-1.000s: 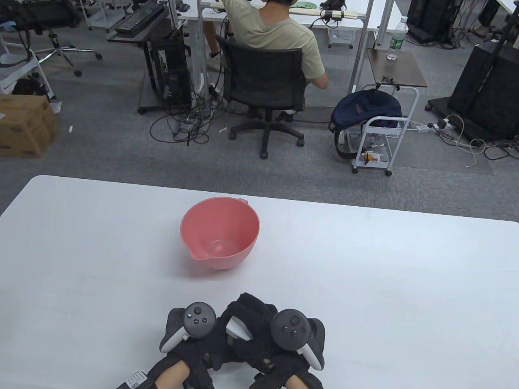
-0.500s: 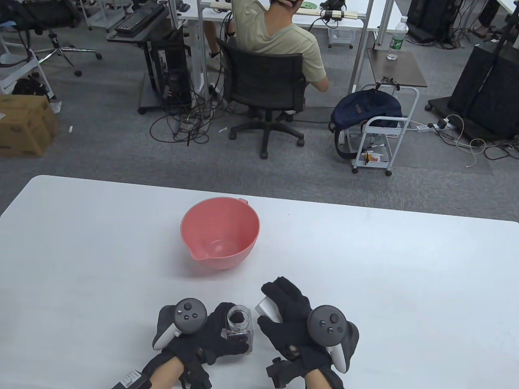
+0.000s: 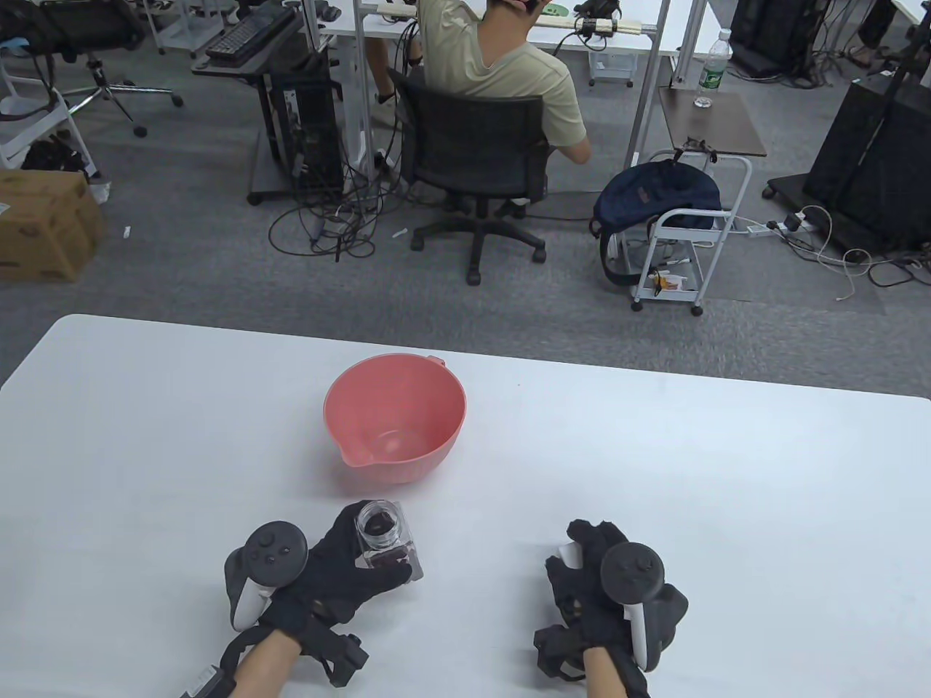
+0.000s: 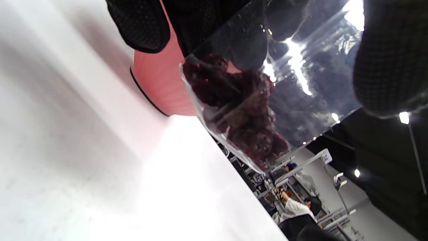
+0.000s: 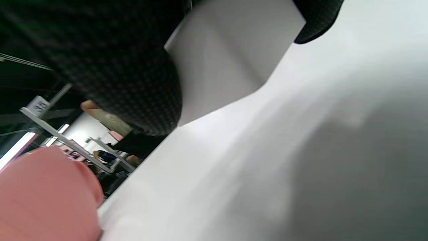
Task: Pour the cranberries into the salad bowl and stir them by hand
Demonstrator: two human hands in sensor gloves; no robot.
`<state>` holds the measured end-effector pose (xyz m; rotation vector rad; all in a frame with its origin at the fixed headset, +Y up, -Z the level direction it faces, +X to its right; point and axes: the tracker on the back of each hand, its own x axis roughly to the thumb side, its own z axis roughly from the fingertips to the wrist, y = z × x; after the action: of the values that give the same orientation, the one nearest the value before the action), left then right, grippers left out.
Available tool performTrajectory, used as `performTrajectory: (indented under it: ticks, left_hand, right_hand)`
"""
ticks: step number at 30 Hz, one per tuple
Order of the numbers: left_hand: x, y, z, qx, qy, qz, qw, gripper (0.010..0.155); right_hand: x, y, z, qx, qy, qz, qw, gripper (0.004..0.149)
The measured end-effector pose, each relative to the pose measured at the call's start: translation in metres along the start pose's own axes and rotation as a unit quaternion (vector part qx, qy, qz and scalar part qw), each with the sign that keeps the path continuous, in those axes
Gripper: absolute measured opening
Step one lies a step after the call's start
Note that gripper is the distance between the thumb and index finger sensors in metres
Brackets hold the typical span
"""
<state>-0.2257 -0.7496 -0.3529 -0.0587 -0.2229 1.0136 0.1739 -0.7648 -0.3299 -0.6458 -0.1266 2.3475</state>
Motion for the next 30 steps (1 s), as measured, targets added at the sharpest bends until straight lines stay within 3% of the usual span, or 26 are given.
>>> performTrajectory:
  ticks: [13,17,22,30]
  left_hand:
    - [-0.008,0.042,0.006,0.092,-0.012,0.092,0.991,0.096]
    - [-0.008,0.045,0.008,0.098,-0.013,0.105,0.990,0.095]
    - [-0.002,0.040,0.008,0.099,-0.018,0.118,0.988,0.095]
    - [-0.004,0.039,0.009,0.100,-0.019,0.118,0.988,0.095]
  right_hand:
    - [-0.015,0.014,-0.005,0.021,0.036,0.081,0.996,0.060]
    - [-0.007,0.007,0.000,-0.003,0.017,0.084,0.996,0.069]
    - [0.031,-0.004,0.006,-0.048,-0.045,0.032,0.997,0.076]
    - [0.129,0.004,-0.011,-0.011,-0.086,-0.028,0.996,0.096]
